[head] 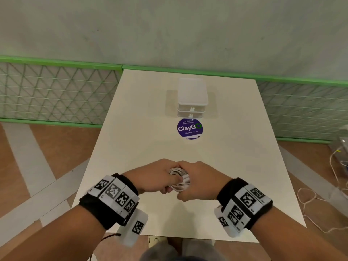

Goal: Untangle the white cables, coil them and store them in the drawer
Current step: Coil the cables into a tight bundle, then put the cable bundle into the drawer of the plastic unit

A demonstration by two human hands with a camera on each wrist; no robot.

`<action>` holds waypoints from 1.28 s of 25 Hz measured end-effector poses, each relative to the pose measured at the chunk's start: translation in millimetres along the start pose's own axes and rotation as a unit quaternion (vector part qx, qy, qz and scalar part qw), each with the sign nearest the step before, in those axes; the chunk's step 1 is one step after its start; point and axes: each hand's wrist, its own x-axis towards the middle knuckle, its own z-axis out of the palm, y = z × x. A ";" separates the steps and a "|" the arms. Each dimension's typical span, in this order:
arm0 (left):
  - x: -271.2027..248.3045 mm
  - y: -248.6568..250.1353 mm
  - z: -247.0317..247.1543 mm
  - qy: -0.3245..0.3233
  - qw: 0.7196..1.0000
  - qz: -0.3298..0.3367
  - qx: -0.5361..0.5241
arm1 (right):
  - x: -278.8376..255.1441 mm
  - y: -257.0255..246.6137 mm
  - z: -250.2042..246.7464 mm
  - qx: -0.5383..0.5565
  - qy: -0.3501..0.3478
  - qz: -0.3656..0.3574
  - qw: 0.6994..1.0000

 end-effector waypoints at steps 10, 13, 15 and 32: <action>30.1 -13.3 -36.0 -0.072 0.988 -0.136 0.007 | 13.9 -19.0 58.7 -0.137 0.122 0.111 0.977; 57.2 -2.4 -40.9 -0.084 0.990 -0.109 0.034 | 5.9 1.6 47.7 -0.083 0.110 0.155 0.978; 73.8 5.2 -50.9 -0.031 0.994 -0.101 0.004 | -2.0 17.3 33.3 -0.033 0.113 0.181 0.976; 265.6 4.4 -69.7 0.340 0.859 -0.147 0.354 | -19.8 108.5 6.9 0.301 0.307 0.255 0.866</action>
